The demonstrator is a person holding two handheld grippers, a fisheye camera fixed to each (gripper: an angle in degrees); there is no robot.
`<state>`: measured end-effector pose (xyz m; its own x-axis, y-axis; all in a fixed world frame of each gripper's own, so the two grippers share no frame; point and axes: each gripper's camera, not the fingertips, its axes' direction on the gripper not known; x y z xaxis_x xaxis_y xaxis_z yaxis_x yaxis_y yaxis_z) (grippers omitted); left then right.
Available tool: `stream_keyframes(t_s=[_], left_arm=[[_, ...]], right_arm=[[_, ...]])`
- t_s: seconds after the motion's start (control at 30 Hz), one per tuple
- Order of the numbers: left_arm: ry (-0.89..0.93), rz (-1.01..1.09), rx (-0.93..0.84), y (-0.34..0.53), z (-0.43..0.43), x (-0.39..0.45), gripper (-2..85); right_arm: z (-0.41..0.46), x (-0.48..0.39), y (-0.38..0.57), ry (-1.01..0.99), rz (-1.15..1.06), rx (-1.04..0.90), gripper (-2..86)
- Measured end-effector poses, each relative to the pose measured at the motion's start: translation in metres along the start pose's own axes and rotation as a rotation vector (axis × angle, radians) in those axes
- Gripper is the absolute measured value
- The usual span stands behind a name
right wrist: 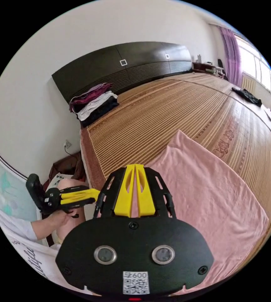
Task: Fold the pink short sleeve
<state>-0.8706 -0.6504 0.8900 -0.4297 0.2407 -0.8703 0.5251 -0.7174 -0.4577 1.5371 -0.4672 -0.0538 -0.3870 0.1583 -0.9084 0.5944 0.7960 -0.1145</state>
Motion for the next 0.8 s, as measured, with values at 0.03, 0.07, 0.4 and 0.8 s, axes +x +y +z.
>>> stream_keyframes(t_s=[0.03, 0.07, 0.4, 0.8], left_arm=[[-0.002, 0.024, 0.014, 0.004, 0.002, -0.002, 0.1], [-0.003, 0.037, 0.038, 0.006, -0.001, -0.003, 0.1], [-0.076, 0.086, -0.013, -0.022, -0.023, 0.001, 0.2], [0.033, -0.272, 0.093, -0.007, -0.114, -0.081, 6.2]], right_arm=[[0.024, 0.014, -0.009, 0.036, 0.021, -0.036, -0.9], [0.053, 0.027, -0.015, 0.094, 0.026, -0.110, -0.9], [0.128, 0.079, 0.045, 0.197, -0.040, -0.275, -0.9], [0.008, 0.113, 0.286, -0.010, -0.205, 0.263, 0.6]])
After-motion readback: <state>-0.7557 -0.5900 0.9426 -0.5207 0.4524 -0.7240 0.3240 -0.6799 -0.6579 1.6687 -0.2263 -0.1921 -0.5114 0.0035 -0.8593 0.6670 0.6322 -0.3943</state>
